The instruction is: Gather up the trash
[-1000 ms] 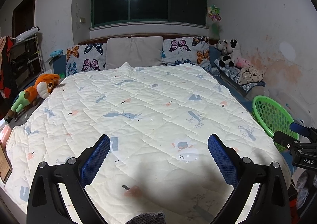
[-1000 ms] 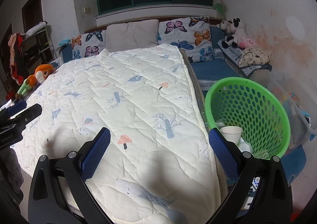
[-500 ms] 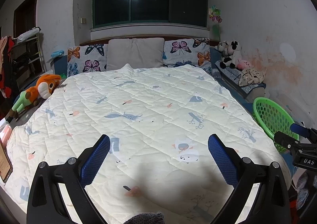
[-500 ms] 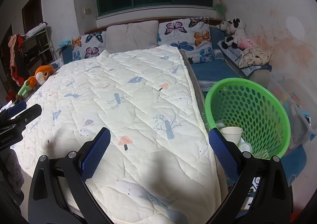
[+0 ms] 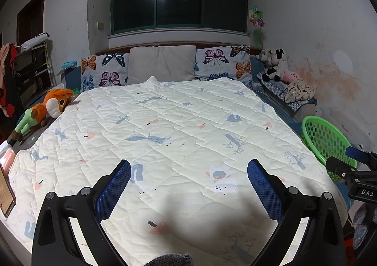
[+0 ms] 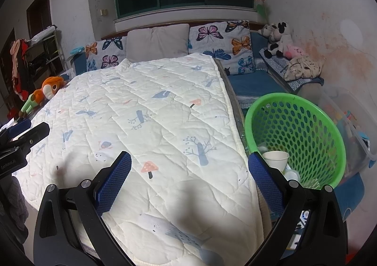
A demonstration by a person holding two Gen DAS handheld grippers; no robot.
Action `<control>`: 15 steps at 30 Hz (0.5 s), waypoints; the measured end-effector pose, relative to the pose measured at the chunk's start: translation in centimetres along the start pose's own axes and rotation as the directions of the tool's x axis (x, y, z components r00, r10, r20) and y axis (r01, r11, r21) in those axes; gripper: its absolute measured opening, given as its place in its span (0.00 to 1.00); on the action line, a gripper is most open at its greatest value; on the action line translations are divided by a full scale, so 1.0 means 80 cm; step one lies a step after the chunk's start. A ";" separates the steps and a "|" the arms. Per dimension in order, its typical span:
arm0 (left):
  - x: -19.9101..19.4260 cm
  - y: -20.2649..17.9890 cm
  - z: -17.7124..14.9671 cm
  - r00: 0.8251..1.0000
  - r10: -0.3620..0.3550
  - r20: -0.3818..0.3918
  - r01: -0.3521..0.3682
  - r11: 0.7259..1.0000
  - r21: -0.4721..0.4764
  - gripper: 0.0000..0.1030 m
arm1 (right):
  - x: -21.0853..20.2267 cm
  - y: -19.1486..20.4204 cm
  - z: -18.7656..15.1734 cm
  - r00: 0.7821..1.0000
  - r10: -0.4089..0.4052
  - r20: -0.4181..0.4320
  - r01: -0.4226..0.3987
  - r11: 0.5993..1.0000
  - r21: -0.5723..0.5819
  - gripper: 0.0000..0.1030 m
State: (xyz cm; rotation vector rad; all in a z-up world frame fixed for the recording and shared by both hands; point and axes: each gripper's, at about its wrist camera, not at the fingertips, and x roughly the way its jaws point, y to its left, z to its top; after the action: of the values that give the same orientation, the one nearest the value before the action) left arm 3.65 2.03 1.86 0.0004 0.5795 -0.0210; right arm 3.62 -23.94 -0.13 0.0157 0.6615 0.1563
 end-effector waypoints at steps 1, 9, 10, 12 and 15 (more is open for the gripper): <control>0.000 0.000 0.000 1.000 0.000 0.000 0.000 1.000 0.000 0.93 | 0.001 0.000 0.000 1.000 -0.001 -0.001 0.001 1.000 -0.001 0.96; 0.000 0.001 0.000 1.000 0.000 0.000 0.000 1.000 0.000 0.93 | 0.002 0.001 0.000 1.000 0.000 0.000 0.000 1.000 0.000 0.96; 0.000 0.001 0.000 1.000 0.001 0.001 -0.001 1.000 0.001 0.93 | 0.002 0.001 -0.001 1.000 0.000 0.000 0.000 1.000 0.001 0.96; 0.000 0.000 0.000 1.000 0.000 0.001 0.000 1.000 0.001 0.93 | 0.002 0.001 0.000 1.000 0.000 -0.001 0.000 1.000 0.001 0.96; 0.000 0.001 0.000 1.000 0.000 0.000 0.000 1.000 0.000 0.93 | 0.002 0.001 -0.001 1.000 0.000 -0.001 0.000 1.000 0.000 0.96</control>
State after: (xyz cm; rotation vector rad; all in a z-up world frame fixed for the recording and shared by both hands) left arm 3.67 2.07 1.84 0.0002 0.5798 -0.0212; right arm 3.69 -23.87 -0.29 0.0155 0.6625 0.1567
